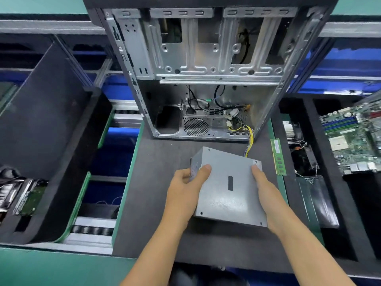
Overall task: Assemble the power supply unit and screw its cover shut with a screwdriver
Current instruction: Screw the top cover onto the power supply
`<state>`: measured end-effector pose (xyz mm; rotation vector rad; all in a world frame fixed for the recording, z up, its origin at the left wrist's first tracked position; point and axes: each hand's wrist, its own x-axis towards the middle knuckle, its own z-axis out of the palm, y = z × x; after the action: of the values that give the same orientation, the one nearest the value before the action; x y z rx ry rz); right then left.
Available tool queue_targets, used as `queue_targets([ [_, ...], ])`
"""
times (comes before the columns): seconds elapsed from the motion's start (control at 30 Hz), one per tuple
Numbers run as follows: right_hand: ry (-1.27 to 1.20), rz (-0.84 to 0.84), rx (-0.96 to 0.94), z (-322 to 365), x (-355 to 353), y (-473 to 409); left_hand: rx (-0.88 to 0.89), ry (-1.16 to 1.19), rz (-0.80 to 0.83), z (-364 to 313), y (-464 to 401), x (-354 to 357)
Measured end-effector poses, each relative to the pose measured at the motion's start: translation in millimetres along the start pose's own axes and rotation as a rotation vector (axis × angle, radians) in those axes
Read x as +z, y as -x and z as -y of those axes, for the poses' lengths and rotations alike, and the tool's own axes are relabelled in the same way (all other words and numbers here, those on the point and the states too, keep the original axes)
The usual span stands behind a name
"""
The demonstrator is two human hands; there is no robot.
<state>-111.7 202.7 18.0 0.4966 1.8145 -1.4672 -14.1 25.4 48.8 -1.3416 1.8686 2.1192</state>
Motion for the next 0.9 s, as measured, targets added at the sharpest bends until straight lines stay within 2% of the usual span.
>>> queue_targets([
  [0.13, -0.05, 0.004, -0.021, -4, 1, -1, 0.003, 0.037, 0.042, 0, 0, -3],
  [0.23, -0.184, 0.058, -0.021, -6, -8, 0, 0.047, 0.045, 0.054, 1, 2, 2],
  [0.37, -0.25, 0.02, -0.03, 14, -11, -5, 0.118, 0.086, 0.051, 4, 6, 2],
  [0.43, -0.264, 0.078, -0.022, 30, -11, -12, 0.088, 0.14, 0.029, 5, 3, -6],
  [0.5, -0.213, 0.167, -0.019, 41, -10, -18, 0.054, 0.168, 0.019, 3, -2, -16],
  [0.6, -0.101, 0.144, 0.01, 50, -8, -26, 0.009, 0.185, 0.027, -2, -12, -29],
  [0.73, 0.063, 0.204, 0.068, 66, -7, -33, -0.058, 0.203, 0.062, -8, -24, -43],
  [0.9, 0.234, 0.15, 0.051, 89, 3, -32, -0.119, 0.203, 0.127, -9, -34, -53],
])
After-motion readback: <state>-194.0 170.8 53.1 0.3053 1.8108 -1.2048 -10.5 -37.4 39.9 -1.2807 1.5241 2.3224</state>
